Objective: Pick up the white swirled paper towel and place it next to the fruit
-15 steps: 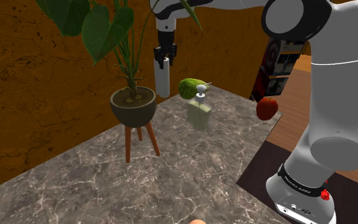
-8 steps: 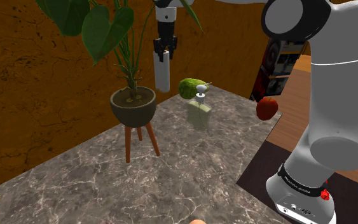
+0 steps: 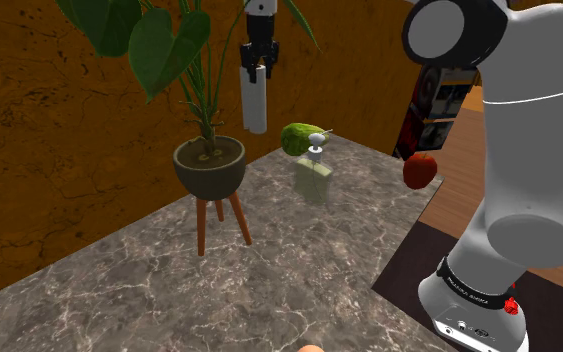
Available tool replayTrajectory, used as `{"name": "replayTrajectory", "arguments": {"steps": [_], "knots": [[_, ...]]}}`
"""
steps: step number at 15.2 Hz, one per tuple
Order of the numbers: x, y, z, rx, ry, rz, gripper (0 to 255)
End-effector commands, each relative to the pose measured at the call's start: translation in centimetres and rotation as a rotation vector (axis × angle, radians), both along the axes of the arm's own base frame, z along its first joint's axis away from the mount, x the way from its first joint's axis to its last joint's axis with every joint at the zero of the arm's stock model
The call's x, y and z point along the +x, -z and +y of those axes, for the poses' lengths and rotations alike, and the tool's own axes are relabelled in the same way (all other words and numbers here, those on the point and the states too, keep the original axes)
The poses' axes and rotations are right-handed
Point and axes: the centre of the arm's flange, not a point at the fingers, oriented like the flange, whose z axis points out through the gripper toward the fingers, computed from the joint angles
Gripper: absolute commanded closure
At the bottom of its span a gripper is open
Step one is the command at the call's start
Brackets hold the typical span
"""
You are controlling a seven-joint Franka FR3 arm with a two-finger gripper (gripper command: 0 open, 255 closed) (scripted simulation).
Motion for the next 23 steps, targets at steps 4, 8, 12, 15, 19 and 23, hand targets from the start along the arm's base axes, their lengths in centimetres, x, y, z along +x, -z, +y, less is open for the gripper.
{"name": "replayTrajectory", "arguments": {"steps": [4,8,12,15,19,23], "knots": [[-0.1,-2.7,0.0,0.0,0.0,0.001,255],[-0.1,-4.4,0.0,0.0,0.0,0.001,255],[-4.2,-5.4,-3.1,0.0,0.0,0.001,255],[-7.3,-6.1,-5.4,0.0,0.0,0.001,255],[-11.5,-7.1,-8.5,0.0,0.0,0.001,255],[-15.7,-8.1,-11.6,0.0,0.0,0.001,255]]}}
